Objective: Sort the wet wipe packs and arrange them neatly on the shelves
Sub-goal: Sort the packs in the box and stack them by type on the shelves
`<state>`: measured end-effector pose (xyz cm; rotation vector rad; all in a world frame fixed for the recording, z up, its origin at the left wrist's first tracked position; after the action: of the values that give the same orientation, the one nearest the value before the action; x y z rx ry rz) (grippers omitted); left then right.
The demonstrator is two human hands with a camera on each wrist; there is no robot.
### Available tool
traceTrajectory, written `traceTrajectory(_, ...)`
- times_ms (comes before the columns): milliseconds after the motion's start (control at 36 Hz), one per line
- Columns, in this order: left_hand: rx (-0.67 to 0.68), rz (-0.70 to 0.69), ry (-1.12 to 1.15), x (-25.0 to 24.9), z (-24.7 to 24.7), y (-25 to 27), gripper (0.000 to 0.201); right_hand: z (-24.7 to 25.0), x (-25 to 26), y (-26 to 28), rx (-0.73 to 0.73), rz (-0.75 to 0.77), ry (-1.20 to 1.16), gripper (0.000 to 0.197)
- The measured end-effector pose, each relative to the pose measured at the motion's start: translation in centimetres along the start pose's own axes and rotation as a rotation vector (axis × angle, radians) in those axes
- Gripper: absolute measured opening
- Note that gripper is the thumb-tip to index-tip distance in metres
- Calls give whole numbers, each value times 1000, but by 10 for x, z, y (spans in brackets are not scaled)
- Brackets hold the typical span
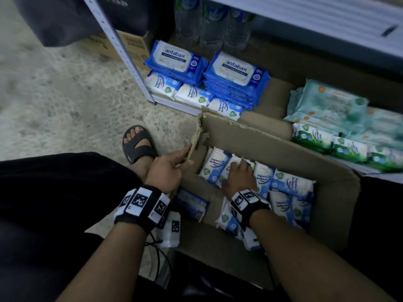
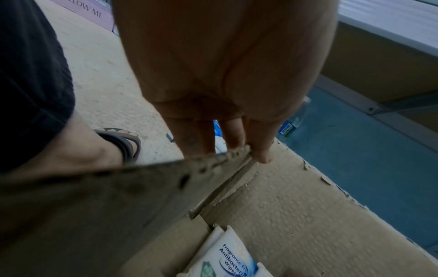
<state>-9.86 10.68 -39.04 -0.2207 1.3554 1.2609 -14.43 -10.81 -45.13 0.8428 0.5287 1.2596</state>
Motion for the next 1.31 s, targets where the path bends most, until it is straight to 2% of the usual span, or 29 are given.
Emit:
traceTrajectory(167, -31, 21, 2, -1, -1, 4, 53, -26, -10, 1, 35, 43, 24, 63)
traceTrajectory(278, -49, 18, 46, -5, -1, 6, 47, -34, -13, -3, 82, 103, 108, 75)
traceTrajectory(389, -35, 22, 96, -7, -1, 8, 47, -30, -15, -7, 72, 134, 157, 82)
traceTrajectory(583, -67, 73, 50, -19, -1, 13, 47, -21, -14, -4, 74, 147, 91, 78)
traceTrajectory(667, -112, 115, -39, -27, 2, 17, 46, -16, -16, 2, 23, 162, 48, 71)
traceTrajectory(805, -240, 200, -384, -72, 7, 29, 45, -4, -35, 18, -32, 113, -35, 68)
traceTrajectory(861, -331, 107, -481, -101, 2, 35, 48, 3, -46, 25, -77, 88, -83, 62)
traceTrajectory(917, -350, 34, -559, -118, -11, 35, 60, 8, -60, 32, -95, 57, -125, 58)
traceTrajectory(944, -350, 22, -597, -120, -17, 31, 56, 10, -67, 35, -97, 39, -136, 57)
traceTrajectory(1000, -309, 19, -660, -121, -31, 21, 45, 13, -82, 41, -105, 10, -151, 58)
traceTrajectory(1111, -158, 36, -625, -118, -69, 4, 39, 21, -112, 53, -157, -42, -203, 56)
traceTrajectory(1194, -38, 120, -553, -107, -99, -8, 45, 29, -135, 65, -220, -99, -243, 55)
traceTrajectory(1305, 170, 223, -513, -81, -140, -25, 48, 35, -162, 74, -268, -133, -262, 61)
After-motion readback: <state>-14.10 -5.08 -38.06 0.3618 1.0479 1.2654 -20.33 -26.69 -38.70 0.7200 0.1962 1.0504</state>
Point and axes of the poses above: each hand's wrist, its own y-axis away from the middle knuckle, its own z-axis out of the back of the hand, x = y × z, the point moved 9 cm from there along -y, towards the middle knuckle, and after that the axes turned 13 degrees about x, right-handed, at the moved point
